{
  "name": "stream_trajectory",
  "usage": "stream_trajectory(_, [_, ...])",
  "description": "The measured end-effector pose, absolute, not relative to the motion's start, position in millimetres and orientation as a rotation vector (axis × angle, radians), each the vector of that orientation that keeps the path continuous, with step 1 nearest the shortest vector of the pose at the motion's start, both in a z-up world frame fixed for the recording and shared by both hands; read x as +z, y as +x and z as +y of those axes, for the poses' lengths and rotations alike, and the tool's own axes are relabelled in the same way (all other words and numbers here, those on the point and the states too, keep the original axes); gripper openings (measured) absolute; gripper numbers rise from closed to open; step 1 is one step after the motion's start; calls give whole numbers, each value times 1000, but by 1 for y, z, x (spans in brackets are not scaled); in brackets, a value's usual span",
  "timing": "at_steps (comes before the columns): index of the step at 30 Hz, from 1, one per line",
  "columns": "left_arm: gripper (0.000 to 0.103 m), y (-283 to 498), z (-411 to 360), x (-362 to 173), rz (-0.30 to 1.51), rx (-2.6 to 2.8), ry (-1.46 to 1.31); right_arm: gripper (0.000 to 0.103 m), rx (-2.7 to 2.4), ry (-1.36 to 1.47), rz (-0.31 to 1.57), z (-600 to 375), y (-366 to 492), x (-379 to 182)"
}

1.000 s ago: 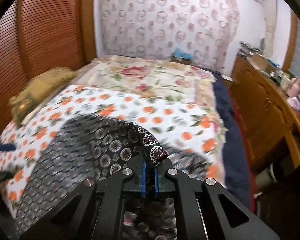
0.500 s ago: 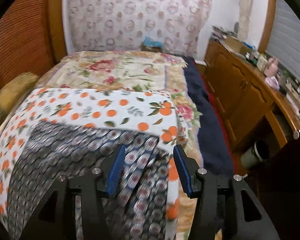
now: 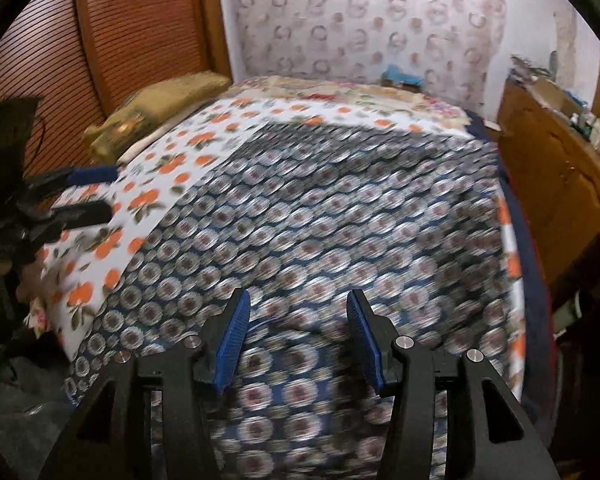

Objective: Fold small clothes

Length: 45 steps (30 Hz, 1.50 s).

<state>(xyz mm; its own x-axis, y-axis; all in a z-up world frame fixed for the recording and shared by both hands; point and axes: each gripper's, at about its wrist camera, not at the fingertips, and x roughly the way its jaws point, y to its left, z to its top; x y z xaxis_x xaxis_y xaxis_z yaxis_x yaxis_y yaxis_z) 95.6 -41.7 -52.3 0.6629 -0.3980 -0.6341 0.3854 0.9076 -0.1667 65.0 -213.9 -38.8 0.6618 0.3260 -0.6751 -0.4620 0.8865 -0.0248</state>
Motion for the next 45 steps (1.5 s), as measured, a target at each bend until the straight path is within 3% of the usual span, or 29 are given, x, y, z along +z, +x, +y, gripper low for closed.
stream_trajectory(7, [91,92,-47,-56,733,-449,-10,51,425,-257,756,-213,58,-56])
stream_trajectory(9, [91,92,-49,-57,736,-453,-8,41,417,-266,763,-220,52,-57])
stream_trajectory(11, [91,92,-51,-58,738,-455,-5,21,402,-275,768,-226,48,-64])
stream_trajectory(14, [91,91,-55,-58,742,-461,5,11,378,-286,775,-244,36,-62])
stream_trajectory(24, [91,91,-74,-62,764,-485,39,11,273,-223,765,-311,-10,-49])
stream_trajectory(27, [91,90,-79,-65,772,-494,51,15,222,-208,758,-327,-15,-46])
stream_trajectory(30, [91,86,-83,-67,779,-504,59,30,168,-202,735,-333,-16,-40])
stream_trajectory(31, [91,85,-84,-68,783,-506,59,40,161,-191,729,-335,-16,-39])
stream_trajectory(35, [91,81,-85,-70,795,-515,60,52,177,-174,732,-332,-15,-45])
stream_trajectory(45, [91,74,-84,-83,847,-535,61,55,169,-130,782,-339,7,-61])
